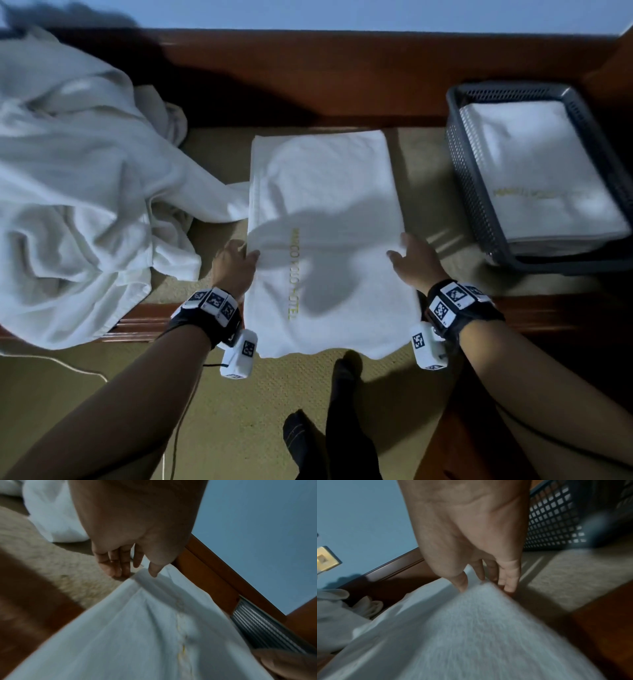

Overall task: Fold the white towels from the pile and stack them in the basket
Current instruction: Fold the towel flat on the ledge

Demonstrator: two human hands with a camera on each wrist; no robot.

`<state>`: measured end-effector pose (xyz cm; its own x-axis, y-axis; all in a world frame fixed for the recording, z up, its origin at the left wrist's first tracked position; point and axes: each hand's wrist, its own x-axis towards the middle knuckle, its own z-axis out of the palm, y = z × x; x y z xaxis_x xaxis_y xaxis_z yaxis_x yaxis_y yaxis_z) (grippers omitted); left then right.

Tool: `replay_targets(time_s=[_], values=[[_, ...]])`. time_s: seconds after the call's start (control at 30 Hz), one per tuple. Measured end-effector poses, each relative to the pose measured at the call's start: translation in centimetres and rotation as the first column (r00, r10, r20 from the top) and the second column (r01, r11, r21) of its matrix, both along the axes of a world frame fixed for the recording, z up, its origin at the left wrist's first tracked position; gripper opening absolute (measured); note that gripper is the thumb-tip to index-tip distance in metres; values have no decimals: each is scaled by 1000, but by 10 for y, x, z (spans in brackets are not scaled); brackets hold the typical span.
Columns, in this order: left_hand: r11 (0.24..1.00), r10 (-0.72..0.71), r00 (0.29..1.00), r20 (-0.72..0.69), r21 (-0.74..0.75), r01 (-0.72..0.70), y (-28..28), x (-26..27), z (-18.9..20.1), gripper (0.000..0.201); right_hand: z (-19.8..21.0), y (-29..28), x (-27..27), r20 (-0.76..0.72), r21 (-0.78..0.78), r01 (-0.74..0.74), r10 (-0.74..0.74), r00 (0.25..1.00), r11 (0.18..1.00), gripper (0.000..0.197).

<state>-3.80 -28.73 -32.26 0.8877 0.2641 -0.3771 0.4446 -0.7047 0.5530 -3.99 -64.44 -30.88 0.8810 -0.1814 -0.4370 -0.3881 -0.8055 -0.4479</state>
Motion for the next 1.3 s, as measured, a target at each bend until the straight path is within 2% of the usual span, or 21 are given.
replay_targets(time_s=[0.13,0.27,0.33,0.47,0.53,0.6,0.7,0.77,0.9,0.93,1.03,1.13,1.23,1.3], values=[[995,51,994,-96,-77,-59,-9,40,6,38,6,-2,42,-38,46,133,-131,991,990,62],[967,189,967,-173,-137,-214,-11,76,-1,50,-7,-13,83,-87,131,194,-184,979,972,47],[957,211,952,-222,-152,-247,-12,86,1,54,-13,-19,93,-114,168,214,-197,974,962,43],[838,308,921,-238,-392,-381,-7,94,19,27,0,-29,102,-214,314,241,-179,960,918,37],[771,338,914,-225,-490,-406,-1,93,41,35,23,-37,103,-238,387,232,-146,960,893,35],[714,353,913,-204,-572,-404,4,94,71,41,51,-48,102,-226,482,227,-130,965,847,44],[706,327,935,-140,-622,-340,2,105,134,30,110,-57,108,-120,596,179,-134,984,783,36],[701,316,947,-58,-658,-274,1,119,180,24,155,-54,121,-26,659,171,-205,978,733,27],[708,288,951,112,-693,-133,-3,146,267,34,246,-45,143,137,759,108,-319,938,642,22],[700,304,940,157,-706,-108,-4,152,289,31,269,-43,148,172,773,85,-337,926,629,24],[703,314,909,274,-710,-29,-7,158,355,19,327,-38,159,275,784,38,-402,873,619,40],[731,290,893,345,-682,26,-6,160,406,27,369,-39,164,348,795,8,-466,813,607,39],[752,277,886,372,-658,41,-4,151,426,36,395,-36,146,424,768,-19,-485,764,641,30],[759,279,887,369,-650,32,-2,140,418,32,386,-36,133,437,749,-27,-463,771,662,30]])
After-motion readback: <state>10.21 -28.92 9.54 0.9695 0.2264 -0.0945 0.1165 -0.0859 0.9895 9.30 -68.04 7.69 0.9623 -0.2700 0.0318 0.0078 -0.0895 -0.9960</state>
